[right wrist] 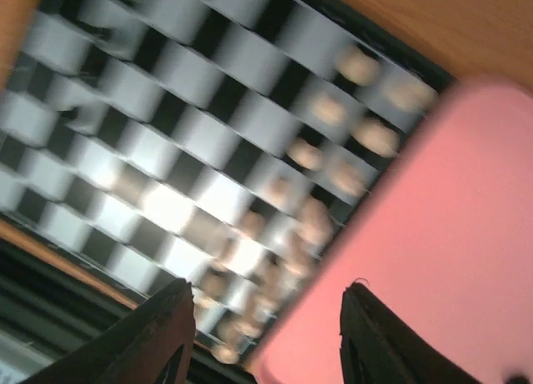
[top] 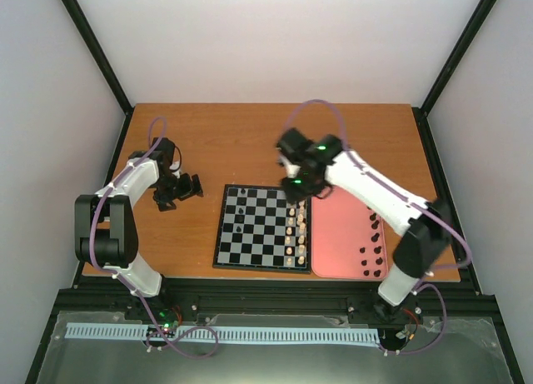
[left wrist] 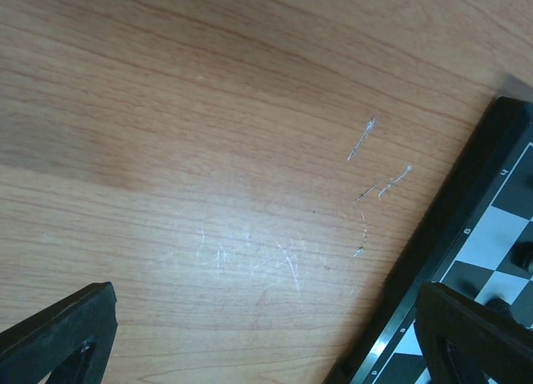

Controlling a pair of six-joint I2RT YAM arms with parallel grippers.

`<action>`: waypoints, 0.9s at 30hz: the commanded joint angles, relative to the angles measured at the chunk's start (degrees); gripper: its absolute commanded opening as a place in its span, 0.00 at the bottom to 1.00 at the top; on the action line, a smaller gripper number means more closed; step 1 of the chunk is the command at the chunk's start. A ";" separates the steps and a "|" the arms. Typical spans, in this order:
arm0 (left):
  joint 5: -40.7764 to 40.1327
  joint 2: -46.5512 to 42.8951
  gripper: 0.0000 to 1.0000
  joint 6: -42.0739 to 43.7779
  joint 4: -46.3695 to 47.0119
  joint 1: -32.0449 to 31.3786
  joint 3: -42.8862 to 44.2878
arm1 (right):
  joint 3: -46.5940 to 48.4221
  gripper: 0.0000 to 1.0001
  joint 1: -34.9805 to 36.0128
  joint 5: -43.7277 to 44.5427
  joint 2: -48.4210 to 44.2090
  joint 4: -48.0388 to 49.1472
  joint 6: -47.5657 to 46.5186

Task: Set up the chess pieces on the board
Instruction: Adjust the chess piece on the chessboard, then pick up the chess piece from the storage box.

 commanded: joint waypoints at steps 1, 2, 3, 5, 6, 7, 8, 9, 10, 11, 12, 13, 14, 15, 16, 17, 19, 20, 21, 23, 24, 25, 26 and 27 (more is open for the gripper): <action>0.82 -1.07 1.00 0.10 -0.46 0.16 2.62 | -19.88 0.49 -11.37 3.12 -9.26 0.89 7.40; 1.32 -0.88 1.00 0.02 -0.36 0.16 2.75 | -24.51 0.47 -14.59 3.16 -11.30 1.72 7.77; 1.62 -0.67 1.00 -0.09 -0.28 0.17 2.93 | -28.26 0.46 -17.67 3.26 -13.03 2.61 8.10; 1.92 -0.29 1.00 -0.11 -0.14 0.23 3.30 | -35.01 0.45 -24.17 2.11 -15.60 4.77 7.85; 2.00 -0.18 1.00 -0.07 -0.19 0.17 3.39 | -37.55 0.44 -26.40 1.75 -16.49 5.87 7.71; 2.02 -0.17 1.00 -0.09 -0.15 0.18 3.48 | -39.74 0.44 -28.25 1.43 -17.15 6.70 7.55; 2.15 -0.13 1.00 -0.15 -0.18 0.21 3.51 | -41.38 0.44 -29.86 1.27 -17.44 7.22 7.43; 2.27 -0.09 1.00 -0.08 -0.20 0.17 3.51 | -42.68 0.43 -30.85 1.75 -17.63 7.65 7.51; 2.37 -0.05 1.00 -0.07 -0.21 0.18 3.43 | -43.98 0.43 -31.75 2.39 -17.83 8.15 7.47; 2.39 -0.04 1.00 -0.11 -0.16 0.16 3.35 | -45.17 0.43 -32.41 2.70 -17.82 8.45 7.48; 2.30 -0.04 1.00 -0.07 -0.08 0.21 3.26 | -46.26 0.43 -33.10 2.25 -17.96 9.09 7.32; 2.39 -0.03 1.00 -0.05 0.00 0.17 3.13 | -47.00 0.43 -34.12 1.43 -18.04 9.72 7.26; 2.45 0.03 1.00 -0.07 -0.03 0.16 3.01 | -47.24 0.43 -34.43 1.12 -17.84 10.14 7.37; 2.43 0.05 1.00 -0.10 0.06 0.16 2.86 | -47.40 0.43 -34.51 1.20 -17.49 10.19 7.50; 2.43 0.10 1.00 -0.03 0.08 0.21 2.81 | -47.69 0.42 -34.60 1.20 -17.06 10.33 7.56; 2.34 0.05 1.00 -0.05 0.10 0.17 2.75 | -48.05 0.40 -34.67 1.14 -16.78 10.50 7.83; 2.25 0.05 1.00 -0.02 0.12 0.18 2.59 | -49.00 0.36 -34.74 1.57 -16.58 11.02 8.73; 2.25 0.09 1.00 -0.03 0.08 0.16 2.61 | -49.56 0.35 -34.90 1.54 -16.50 11.23 9.14; 2.25 0.10 1.00 0.02 0.10 0.16 2.63 | -50.14 0.34 -35.07 1.23 -16.36 11.77 9.22; 2.24 0.14 1.00 0.05 0.07 0.21 2.54 | -50.96 0.32 -35.37 0.97 -15.99 12.34 9.77; 2.24 0.22 1.00 0.10 0.11 0.17 2.54 | -51.13 0.31 -35.40 0.72 -15.81 12.50 9.88; 2.25 0.24 1.00 0.11 0.09 0.16 2.54 | -51.14 0.31 -35.47 0.72 -15.70 12.61 10.07; 2.24 0.30 1.00 0.10 0.11 0.16 2.54 | -51.34 0.31 -35.49 0.66 -15.68 12.78 10.28; 2.24 0.32 1.00 0.08 0.12 0.18 2.55 | -51.53 0.31 -35.57 0.56 -15.63 12.85 10.42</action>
